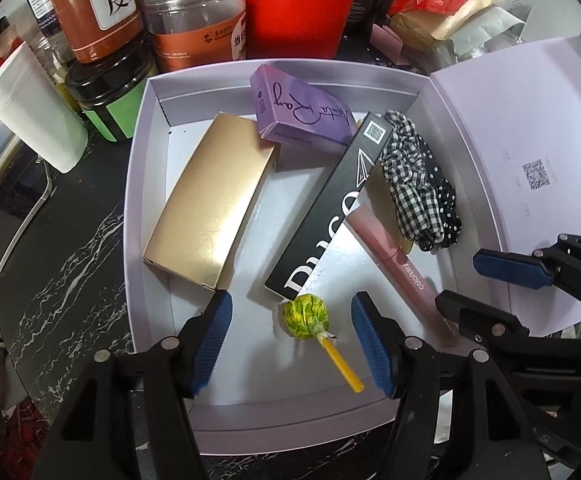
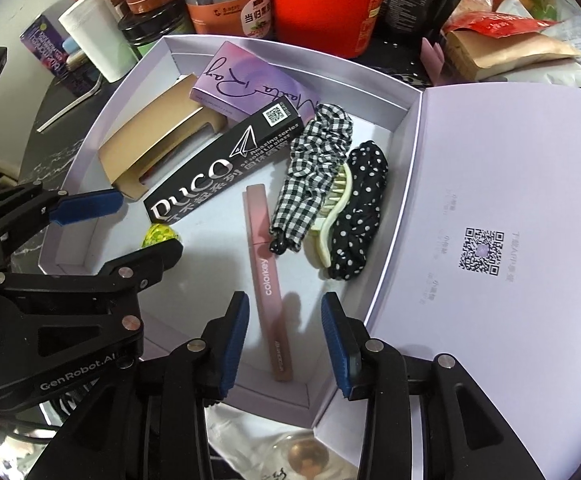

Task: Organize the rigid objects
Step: 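Withdraw both grippers up and away from the lavender box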

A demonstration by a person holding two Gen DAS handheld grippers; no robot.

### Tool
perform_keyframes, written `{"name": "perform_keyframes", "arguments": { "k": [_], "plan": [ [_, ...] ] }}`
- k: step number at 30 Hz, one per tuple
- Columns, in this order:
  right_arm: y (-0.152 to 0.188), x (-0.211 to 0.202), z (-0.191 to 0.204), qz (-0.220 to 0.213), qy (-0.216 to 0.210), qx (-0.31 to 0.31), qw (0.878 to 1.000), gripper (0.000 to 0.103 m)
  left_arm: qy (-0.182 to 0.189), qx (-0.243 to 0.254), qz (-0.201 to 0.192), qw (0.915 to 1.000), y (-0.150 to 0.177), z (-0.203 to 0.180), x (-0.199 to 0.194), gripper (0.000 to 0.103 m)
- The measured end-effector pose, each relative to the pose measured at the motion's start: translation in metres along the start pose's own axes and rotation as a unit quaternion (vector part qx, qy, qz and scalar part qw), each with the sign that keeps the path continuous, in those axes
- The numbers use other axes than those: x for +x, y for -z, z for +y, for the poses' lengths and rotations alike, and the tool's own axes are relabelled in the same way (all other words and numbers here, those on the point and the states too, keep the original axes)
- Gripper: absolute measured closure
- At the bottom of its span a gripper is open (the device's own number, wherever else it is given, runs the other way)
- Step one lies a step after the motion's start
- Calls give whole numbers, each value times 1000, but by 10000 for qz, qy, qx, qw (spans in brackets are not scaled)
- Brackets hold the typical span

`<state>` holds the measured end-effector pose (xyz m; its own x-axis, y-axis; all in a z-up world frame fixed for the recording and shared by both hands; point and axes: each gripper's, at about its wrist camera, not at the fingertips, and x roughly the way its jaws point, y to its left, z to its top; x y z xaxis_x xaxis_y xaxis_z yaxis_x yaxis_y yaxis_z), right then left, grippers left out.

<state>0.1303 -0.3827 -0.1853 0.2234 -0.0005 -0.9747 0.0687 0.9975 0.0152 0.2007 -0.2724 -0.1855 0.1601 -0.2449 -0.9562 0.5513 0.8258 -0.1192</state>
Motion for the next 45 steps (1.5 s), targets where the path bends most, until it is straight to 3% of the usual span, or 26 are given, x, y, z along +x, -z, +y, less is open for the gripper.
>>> {"name": "perform_keyframes", "arguments": {
  "k": [11,25,26,34,45],
  "plan": [
    [5,-25,-9,-179,44,79,9998,64,-138,-195,-213,9995,-4,6,-35,41],
    [6,-80,3,-881,7,59,9961,64,-292,-490,-819,9950,-4,20,-102,41],
    [7,-85,4,-924,10,50,9957,64,-305,-488,-1000,9933,-3,21,-106,41],
    [17,-118,16,-1225,31,-30,9925,64,-379,-634,-1278,9890,17,26,-143,41],
    [46,-167,41,-1708,40,-162,9852,52,-558,-736,-1586,9830,53,30,-189,41]
  ]
}}
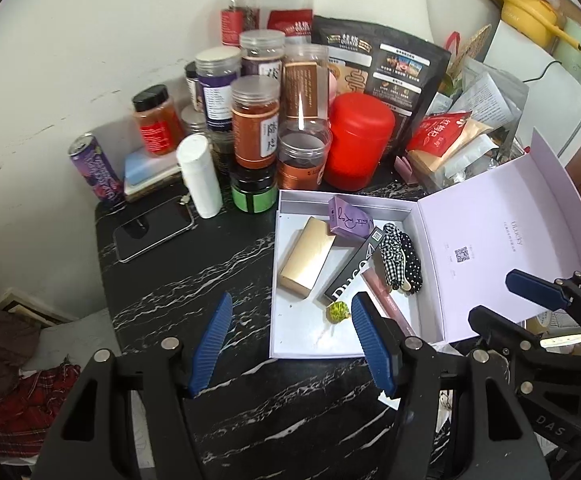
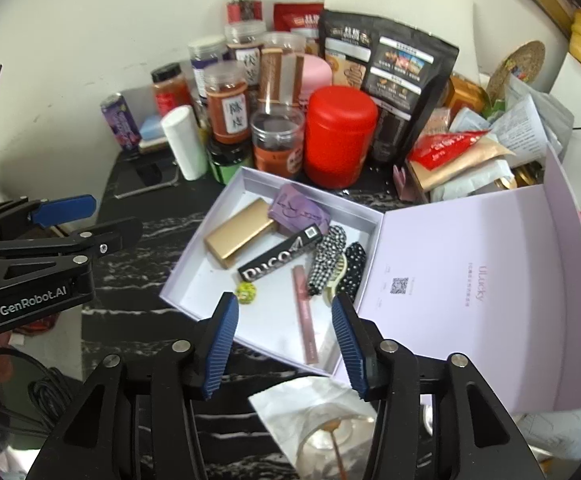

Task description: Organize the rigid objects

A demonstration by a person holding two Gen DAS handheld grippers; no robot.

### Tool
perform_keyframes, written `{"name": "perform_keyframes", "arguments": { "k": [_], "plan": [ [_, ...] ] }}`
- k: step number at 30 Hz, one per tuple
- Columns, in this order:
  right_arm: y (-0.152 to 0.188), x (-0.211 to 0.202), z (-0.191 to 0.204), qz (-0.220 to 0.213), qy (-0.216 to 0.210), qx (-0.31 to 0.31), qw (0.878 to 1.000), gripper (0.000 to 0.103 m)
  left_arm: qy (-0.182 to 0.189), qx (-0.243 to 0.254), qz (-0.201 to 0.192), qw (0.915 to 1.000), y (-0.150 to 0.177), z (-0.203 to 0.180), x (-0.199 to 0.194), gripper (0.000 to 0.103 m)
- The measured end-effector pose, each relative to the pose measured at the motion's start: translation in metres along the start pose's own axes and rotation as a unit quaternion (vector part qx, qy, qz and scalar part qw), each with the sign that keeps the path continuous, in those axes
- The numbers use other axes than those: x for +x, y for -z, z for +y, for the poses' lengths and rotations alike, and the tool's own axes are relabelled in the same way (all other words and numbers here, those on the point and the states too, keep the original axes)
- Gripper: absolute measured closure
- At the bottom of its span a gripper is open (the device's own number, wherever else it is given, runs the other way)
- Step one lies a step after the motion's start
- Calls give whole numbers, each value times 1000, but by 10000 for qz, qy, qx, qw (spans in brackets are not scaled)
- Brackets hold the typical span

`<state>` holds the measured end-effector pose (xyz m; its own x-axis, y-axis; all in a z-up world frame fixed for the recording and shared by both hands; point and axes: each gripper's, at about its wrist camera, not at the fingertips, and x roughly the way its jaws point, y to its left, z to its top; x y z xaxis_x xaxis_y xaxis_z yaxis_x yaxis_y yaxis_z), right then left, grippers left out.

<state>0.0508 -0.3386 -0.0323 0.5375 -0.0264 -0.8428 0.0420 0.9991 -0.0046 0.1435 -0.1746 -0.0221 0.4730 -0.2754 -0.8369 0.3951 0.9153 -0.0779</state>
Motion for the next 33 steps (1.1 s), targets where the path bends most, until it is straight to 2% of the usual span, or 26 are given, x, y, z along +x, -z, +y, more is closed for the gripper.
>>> {"name": "perform_keyframes", "arguments": {
  "k": [3,4,6,15,20,27,33],
  "plan": [
    [4,-15,7,-122,5,-40,9999,49,-56,-15,-93,9999,7,4,-15,39],
    [6,-19,10,-161,-5,-44,9999,48,-77,-22,-118,9999,9,4,-19,26],
    [10,-27,13,-210,-31,-45,9998,47,-100,-42,-217,9997,15,7,-31,14],
    [36,-59,29,-438,-72,-49,9990,41,-244,-161,-366,9989,43,15,-72,14],
    [54,-75,39,-553,-77,-86,9984,36,-450,-196,-425,9979,62,17,-93,14],
    [80,-87,49,-568,-257,7,9981,35,-680,-377,-377,9963,88,24,-109,14],
    [96,-91,55,-554,-248,31,9981,35,-649,-437,-384,9962,106,25,-118,14]
  ]
}}
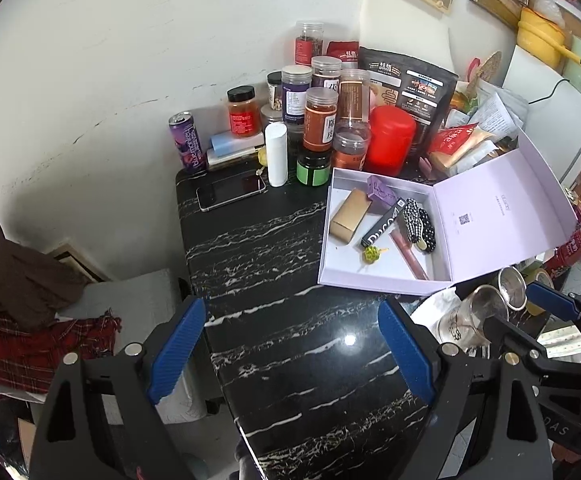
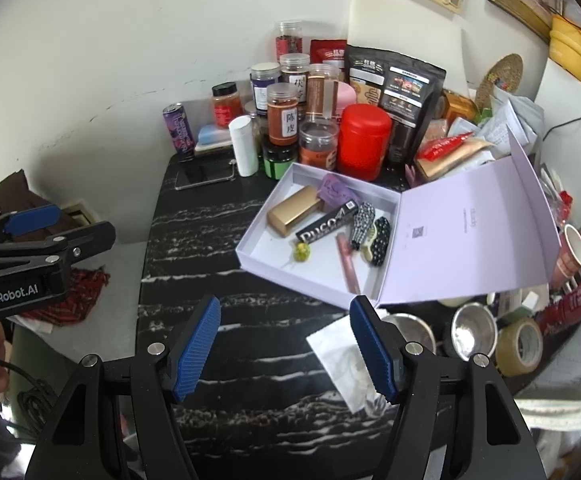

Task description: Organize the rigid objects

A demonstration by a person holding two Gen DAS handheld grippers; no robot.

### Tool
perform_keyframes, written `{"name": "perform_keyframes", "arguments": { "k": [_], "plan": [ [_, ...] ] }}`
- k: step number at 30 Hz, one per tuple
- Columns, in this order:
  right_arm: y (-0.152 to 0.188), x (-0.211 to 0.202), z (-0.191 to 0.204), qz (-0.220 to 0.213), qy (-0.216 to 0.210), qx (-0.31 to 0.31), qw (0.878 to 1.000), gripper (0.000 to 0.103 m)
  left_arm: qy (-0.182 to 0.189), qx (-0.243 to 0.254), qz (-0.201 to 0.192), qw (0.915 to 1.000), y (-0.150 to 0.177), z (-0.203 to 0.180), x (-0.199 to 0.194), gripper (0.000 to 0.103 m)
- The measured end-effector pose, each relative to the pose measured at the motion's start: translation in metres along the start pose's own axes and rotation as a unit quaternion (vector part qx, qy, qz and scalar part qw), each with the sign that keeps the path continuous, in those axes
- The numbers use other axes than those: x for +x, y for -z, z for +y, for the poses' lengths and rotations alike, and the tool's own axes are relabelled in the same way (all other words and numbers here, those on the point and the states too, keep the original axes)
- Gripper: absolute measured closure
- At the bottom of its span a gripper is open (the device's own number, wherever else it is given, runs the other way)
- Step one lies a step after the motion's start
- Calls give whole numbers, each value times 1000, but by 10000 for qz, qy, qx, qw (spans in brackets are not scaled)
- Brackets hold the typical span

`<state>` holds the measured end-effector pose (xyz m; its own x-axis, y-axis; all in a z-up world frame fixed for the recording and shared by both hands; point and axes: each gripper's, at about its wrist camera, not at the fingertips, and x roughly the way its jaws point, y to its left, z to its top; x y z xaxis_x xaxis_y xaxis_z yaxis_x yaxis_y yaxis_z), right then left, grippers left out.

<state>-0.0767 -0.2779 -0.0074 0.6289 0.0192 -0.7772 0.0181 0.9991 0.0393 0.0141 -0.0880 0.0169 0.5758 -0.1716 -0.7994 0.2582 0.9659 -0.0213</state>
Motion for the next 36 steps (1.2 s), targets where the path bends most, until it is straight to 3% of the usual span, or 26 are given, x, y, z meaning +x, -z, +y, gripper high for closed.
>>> {"name": "perform_keyframes", "arguments": {
  "k": [13,36],
  "plan": [
    [13,-11,10,12,13,-104,9999,35,78,-176,48,9998,18,1,-8,14],
    [10,-17,11,-27,5,-149,9999,35,45,-265,188,9995,17,4,-8,14]
  ]
}}
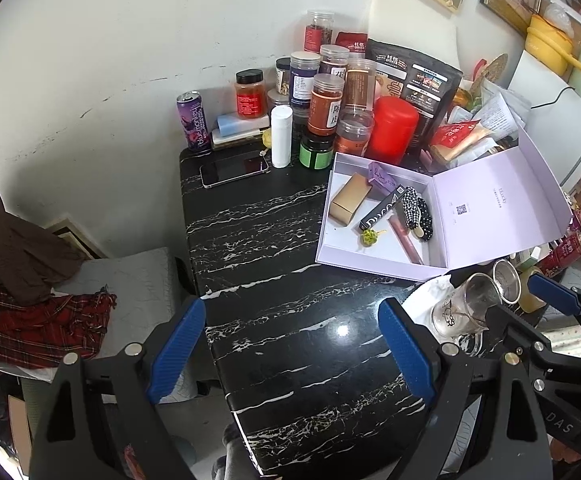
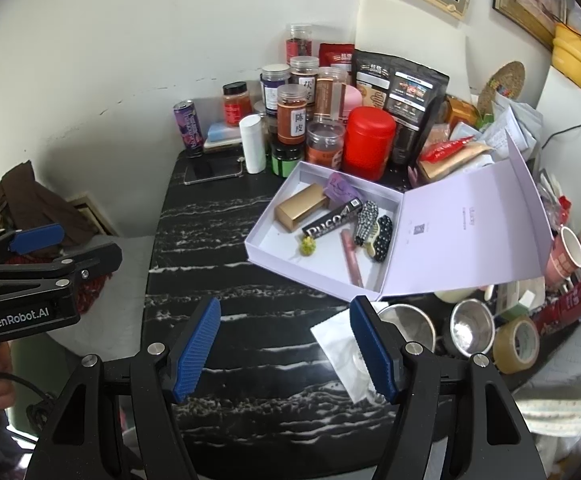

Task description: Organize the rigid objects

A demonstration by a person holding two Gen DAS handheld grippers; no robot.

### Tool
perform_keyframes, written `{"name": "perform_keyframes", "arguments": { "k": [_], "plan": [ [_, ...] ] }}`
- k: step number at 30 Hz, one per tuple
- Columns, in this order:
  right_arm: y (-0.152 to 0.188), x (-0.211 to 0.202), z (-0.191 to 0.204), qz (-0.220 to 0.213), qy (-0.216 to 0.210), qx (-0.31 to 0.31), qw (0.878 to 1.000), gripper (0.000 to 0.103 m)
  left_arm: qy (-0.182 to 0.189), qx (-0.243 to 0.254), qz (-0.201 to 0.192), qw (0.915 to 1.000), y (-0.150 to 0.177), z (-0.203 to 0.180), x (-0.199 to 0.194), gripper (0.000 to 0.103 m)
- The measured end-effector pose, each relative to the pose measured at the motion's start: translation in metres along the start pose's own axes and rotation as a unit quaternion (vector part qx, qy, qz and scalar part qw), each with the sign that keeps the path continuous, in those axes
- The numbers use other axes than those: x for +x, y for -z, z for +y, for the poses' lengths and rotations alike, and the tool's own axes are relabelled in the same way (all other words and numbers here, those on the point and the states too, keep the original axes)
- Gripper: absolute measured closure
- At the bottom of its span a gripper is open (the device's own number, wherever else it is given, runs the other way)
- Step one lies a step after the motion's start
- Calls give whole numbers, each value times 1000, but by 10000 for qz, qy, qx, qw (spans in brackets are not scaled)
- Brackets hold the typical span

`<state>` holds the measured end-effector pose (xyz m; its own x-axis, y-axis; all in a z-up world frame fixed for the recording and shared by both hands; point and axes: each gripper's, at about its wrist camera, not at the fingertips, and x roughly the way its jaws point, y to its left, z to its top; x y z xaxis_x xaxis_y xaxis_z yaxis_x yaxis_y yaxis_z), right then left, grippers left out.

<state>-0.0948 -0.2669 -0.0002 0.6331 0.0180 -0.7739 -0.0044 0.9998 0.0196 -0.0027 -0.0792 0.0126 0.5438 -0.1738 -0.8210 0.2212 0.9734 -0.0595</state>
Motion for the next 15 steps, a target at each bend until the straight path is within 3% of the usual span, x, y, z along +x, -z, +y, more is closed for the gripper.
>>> {"name": "perform_keyframes", "arguments": {
  "k": [15],
  "plan": [
    [-1,0,1,4,-2,-4,10000,35,-47,-9,-15,10000,-1,2,-2,14]
  ]
}}
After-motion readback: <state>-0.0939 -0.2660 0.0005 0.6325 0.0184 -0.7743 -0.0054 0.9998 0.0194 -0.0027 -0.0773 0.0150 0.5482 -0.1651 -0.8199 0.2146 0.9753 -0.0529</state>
